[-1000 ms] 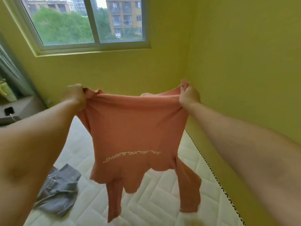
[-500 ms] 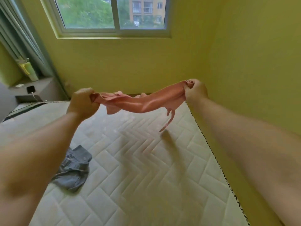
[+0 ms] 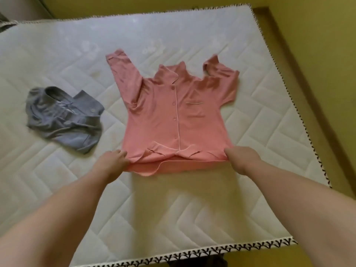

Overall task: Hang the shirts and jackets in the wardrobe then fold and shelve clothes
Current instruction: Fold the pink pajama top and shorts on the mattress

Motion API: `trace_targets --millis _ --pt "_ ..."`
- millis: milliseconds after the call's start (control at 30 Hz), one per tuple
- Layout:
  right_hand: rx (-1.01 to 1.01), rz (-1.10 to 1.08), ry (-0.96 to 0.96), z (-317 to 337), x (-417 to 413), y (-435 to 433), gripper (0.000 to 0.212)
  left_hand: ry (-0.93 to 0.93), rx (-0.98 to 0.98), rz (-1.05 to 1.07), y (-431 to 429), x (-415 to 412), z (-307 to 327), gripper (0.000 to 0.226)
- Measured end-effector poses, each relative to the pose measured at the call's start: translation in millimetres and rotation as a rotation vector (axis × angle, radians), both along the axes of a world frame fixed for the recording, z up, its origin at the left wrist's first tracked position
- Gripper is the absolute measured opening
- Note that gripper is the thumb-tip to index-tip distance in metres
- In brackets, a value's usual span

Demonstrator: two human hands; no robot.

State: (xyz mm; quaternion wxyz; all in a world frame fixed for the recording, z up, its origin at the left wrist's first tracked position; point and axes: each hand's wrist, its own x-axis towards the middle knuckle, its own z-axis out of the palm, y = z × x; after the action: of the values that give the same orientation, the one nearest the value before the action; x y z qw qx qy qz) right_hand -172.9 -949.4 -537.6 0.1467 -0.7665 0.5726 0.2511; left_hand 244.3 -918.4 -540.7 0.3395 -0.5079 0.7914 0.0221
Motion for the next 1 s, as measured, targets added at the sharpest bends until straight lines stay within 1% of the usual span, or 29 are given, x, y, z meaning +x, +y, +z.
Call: trace_targets --millis 67,167,233,300,367,400,433,500,533,600,633,667,700,767,800,900,933,1000 --pt "0.011 0.069 0.039 -40.3 2.8 22.2 0.027 -0.030 0.057 0.013 22.0 5.2 -37.3 0.033" --pt "-0.020 0.162 0.087 -88.1 9.0 44.9 0.041 -0.034 0.103 0.042 51.1 13.1 -78.4 0.032" --pt "0.026 0.172 0.144 -110.1 12.7 55.9 0.041 -0.053 0.120 0.042 65.4 16.7 -94.6 0.033" --pt "0.090 0.132 0.177 -126.0 13.6 64.6 0.041 -0.078 0.144 0.039 77.3 20.0 -107.7 0.035" --pt "0.114 0.104 0.192 -136.1 12.6 72.6 0.042 -0.091 0.152 0.032 89.2 22.8 -117.2 0.037" --pt "0.119 0.113 0.200 -139.6 11.8 77.1 0.042 -0.059 0.140 0.039 95.8 23.5 -120.0 0.035" --pt "0.126 0.132 0.207 -142.7 10.8 83.1 0.042 0.004 0.103 0.037 103.8 23.8 -122.7 0.029" --pt "0.152 0.151 0.221 -148.8 7.5 98.0 0.042 0.071 0.036 0.015 121.0 26.6 -127.2 0.010" --pt "0.169 0.145 0.237 -150.4 5.5 106.0 0.042 0.122 0.020 -0.003 130.3 28.7 -131.0 0.013" --pt "0.208 0.129 0.276 -151.6 1.8 122.7 0.043 0.166 0.053 -0.027 148.8 27.8 -132.7 0.024" --pt "0.230 0.128 0.290 -151.8 0.0 131.4 0.043 0.159 0.089 -0.053 158.3 27.6 -135.7 0.022" --pt "0.252 0.132 0.301 -151.4 -1.6 139.7 0.043 0.127 0.167 -0.059 168.2 27.0 -137.5 0.013" --pt "0.272 0.138 0.312 -151.2 -2.5 146.9 0.043 0.131 0.209 -0.054 179.2 29.5 -141.9 0.010" --pt "0.304 0.139 0.333 -150.5 -4.9 161.9 0.044 0.119 0.303 -0.019 201.0 33.6 -148.3 0.024" --pt "0.317 0.129 0.336 -150.2 -6.0 169.2 0.044 0.124 0.311 -0.001 209.5 33.2 -149.5 0.026" --pt "0.329 0.102 0.347 -151.7 -6.5 186.4 0.041 0.134 0.253 0.072 229.4 26.3 -155.3 0.023" --pt "0.336 0.092 0.368 -151.6 -4.4 188.5 0.040 0.128 0.221 0.094 232.9 22.3 -155.9 0.026" --pt "0.369 0.075 0.432 -149.7 4.3 187.6 0.042 0.142 0.119 0.174 236.6 13.2 -154.3 0.042"
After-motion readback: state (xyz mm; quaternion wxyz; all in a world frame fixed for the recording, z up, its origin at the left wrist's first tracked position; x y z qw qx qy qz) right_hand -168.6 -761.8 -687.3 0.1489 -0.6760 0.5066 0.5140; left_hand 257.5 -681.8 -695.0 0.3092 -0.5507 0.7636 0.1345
